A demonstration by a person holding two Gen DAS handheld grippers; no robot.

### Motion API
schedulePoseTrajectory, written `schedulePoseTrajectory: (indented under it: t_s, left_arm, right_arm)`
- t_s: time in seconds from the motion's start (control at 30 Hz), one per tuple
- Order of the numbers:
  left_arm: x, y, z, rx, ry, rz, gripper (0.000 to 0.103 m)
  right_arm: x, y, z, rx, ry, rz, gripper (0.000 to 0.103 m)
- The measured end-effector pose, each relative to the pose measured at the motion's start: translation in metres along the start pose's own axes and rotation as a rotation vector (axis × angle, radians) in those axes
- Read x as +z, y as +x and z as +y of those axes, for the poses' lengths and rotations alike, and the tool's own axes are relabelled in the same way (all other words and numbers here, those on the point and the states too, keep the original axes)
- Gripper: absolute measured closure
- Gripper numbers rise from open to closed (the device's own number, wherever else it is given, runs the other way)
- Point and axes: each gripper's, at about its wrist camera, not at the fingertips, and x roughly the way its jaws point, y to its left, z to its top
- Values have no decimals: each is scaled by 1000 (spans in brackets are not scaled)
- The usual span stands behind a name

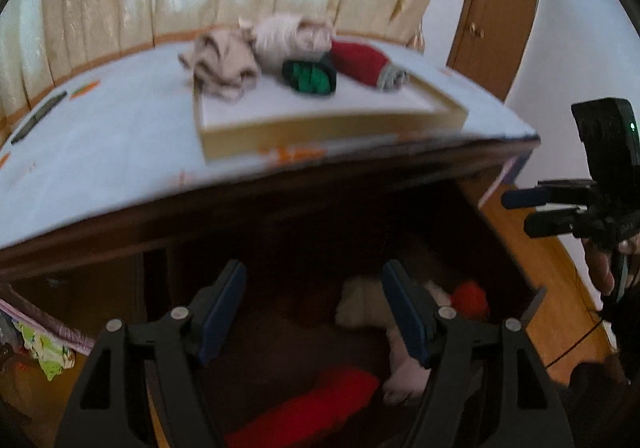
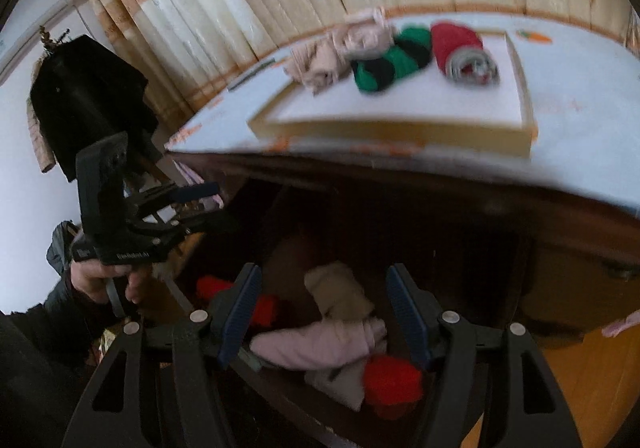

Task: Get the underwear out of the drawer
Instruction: 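Withdraw both open tools from the tray down into the open drawer, then grasp the red sock with the left tool while the right tool grasps pale pink underwear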

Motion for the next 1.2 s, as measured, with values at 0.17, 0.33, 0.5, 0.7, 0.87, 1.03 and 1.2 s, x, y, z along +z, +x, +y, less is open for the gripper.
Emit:
schedulePoseTrajectory:
  t_s: [0.17,0.33,0.5,0.7,0.87,1.03,1.2]
  left_arm:
    - [-24,13,4,6,43,107,32]
    - [-43,26,-2,3,117,222,32]
    - [-55,35,-3,-27,161,322,32]
    - [-61,49,9,-62,147,421,32]
    - [-62,56,11,-120,139,483,32]
    - [-61,61,7,-161,165,529,31]
    - [-64,67,-1,-167,205,580,31]
  right_arm:
    - [-25,19,-7,-21,10,83,36]
    - [-35,39,-8,-35,-8,152,36]
    - [-38,59,-1,-46,-45,201,36]
    - [-43,72,2,-58,-79,234,36]
    - [-39,77,1,-82,-107,253,36]
    - [-38,79,3,-115,-155,267,36]
    - [-39,82,0,-110,-161,269,36]
